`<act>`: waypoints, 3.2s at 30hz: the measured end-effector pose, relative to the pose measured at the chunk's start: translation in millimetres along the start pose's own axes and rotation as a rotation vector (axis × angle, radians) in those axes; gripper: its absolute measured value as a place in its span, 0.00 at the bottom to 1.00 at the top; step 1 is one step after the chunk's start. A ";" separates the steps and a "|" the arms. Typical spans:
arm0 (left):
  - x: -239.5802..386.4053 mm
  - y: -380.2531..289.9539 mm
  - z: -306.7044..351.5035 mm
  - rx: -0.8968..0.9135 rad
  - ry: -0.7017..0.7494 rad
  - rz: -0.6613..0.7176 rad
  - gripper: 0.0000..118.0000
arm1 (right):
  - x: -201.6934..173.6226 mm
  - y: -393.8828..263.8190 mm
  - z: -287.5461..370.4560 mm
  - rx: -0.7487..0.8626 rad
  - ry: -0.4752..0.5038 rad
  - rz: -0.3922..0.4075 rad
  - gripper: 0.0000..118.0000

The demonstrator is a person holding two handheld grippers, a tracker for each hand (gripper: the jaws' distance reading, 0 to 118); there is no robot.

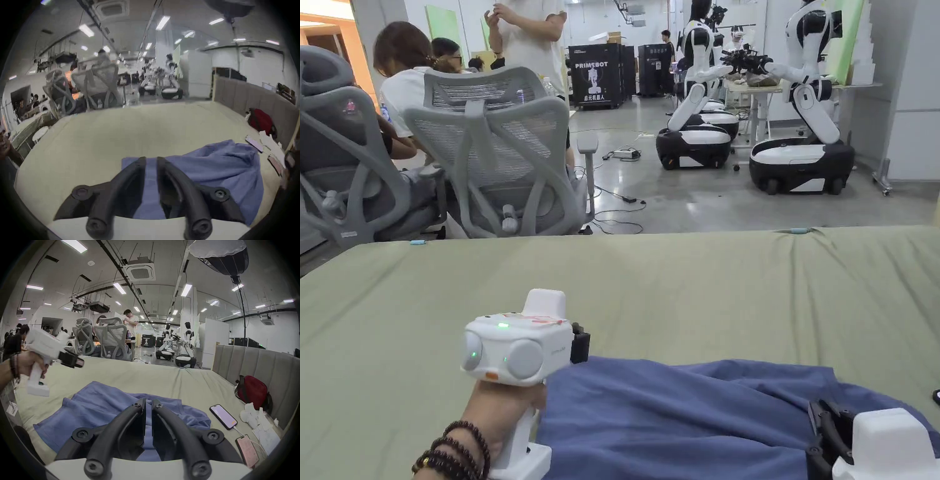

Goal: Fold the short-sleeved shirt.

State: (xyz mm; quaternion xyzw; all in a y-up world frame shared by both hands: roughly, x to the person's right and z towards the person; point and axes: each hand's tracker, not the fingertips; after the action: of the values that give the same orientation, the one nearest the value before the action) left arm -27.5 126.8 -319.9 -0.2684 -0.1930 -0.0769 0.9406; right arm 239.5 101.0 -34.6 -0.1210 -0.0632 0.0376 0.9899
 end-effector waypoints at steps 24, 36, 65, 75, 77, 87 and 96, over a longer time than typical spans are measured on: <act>-13.3 -1.4 -94.8 -0.200 0.000 -0.005 0.00 | 34.4 -24.5 -33.6 -0.128 -0.045 -0.052 0.07; -10.9 7.9 -38.0 -0.092 -0.043 0.077 0.00 | 141.6 -55.3 -47.2 -0.398 -0.162 -0.247 0.96; -35.5 58.3 16.0 0.129 -0.048 0.145 0.00 | 108.8 70.1 -112.6 -0.095 -0.054 -0.145 0.03; -69.4 152.7 74.0 0.351 0.064 0.146 0.00 | 135.1 208.6 -173.8 0.007 -0.169 -0.077 0.03; -69.9 169.6 77.3 0.378 0.069 0.148 0.00 | 138.2 227.9 -184.6 0.029 -0.149 -0.080 0.03; -59.0 239.4 49.2 0.465 0.122 0.166 0.00 | 143.6 307.7 -227.4 0.061 -0.146 -0.122 0.03; -50.3 244.3 30.1 0.471 0.148 0.149 0.00 | 152.2 305.2 -229.8 0.069 -0.187 -0.042 0.03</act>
State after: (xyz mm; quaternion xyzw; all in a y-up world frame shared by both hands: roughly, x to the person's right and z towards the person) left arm -22.4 351.1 -432.8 -0.0492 -0.1160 0.0204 0.9918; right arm 402.9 356.1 -312.8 -0.0816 -0.1565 0.0299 0.9838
